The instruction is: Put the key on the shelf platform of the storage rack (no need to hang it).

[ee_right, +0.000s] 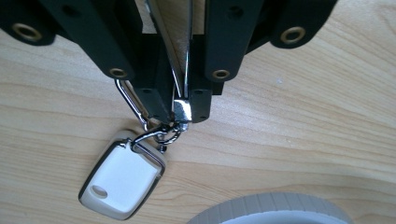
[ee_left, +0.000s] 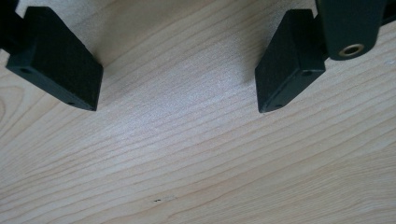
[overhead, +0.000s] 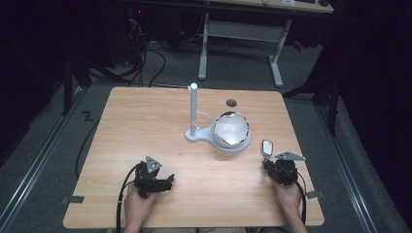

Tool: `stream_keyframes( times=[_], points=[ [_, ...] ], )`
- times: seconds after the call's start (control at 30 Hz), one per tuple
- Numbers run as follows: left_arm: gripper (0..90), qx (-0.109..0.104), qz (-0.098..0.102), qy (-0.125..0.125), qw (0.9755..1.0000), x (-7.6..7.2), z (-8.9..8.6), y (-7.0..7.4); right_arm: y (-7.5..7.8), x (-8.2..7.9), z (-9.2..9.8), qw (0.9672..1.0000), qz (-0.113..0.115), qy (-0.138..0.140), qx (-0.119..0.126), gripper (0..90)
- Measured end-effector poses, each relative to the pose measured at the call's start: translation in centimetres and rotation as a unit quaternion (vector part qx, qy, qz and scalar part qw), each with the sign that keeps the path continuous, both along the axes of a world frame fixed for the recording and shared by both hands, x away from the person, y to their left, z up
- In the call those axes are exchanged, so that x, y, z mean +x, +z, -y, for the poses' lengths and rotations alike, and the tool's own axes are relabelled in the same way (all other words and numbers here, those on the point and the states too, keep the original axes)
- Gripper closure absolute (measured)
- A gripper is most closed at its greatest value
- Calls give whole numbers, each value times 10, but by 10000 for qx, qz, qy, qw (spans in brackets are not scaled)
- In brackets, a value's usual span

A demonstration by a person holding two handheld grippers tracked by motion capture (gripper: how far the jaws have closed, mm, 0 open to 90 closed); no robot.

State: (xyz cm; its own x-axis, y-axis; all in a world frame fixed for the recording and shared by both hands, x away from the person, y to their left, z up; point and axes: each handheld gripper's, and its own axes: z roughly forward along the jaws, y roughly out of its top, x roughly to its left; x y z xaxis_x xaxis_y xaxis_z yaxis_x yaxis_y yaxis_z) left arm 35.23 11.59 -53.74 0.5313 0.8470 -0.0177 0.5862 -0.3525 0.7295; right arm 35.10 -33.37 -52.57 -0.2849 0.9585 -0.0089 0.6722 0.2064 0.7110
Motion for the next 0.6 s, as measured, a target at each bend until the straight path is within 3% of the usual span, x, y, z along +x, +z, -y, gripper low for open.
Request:
stream_keyframes(
  times=[0.23,0.47,0.6],
  points=[
    [155,-2,0,1,10000,0,0,0,0,0,0,9999,64,50,-108,821],
    [155,-1,1,1,10000,0,0,0,7,-4,4,9995,277,81,87,822],
    [155,-2,0,1,10000,0,0,0,12,-7,7,9993,338,146,73,822]
  ],
)
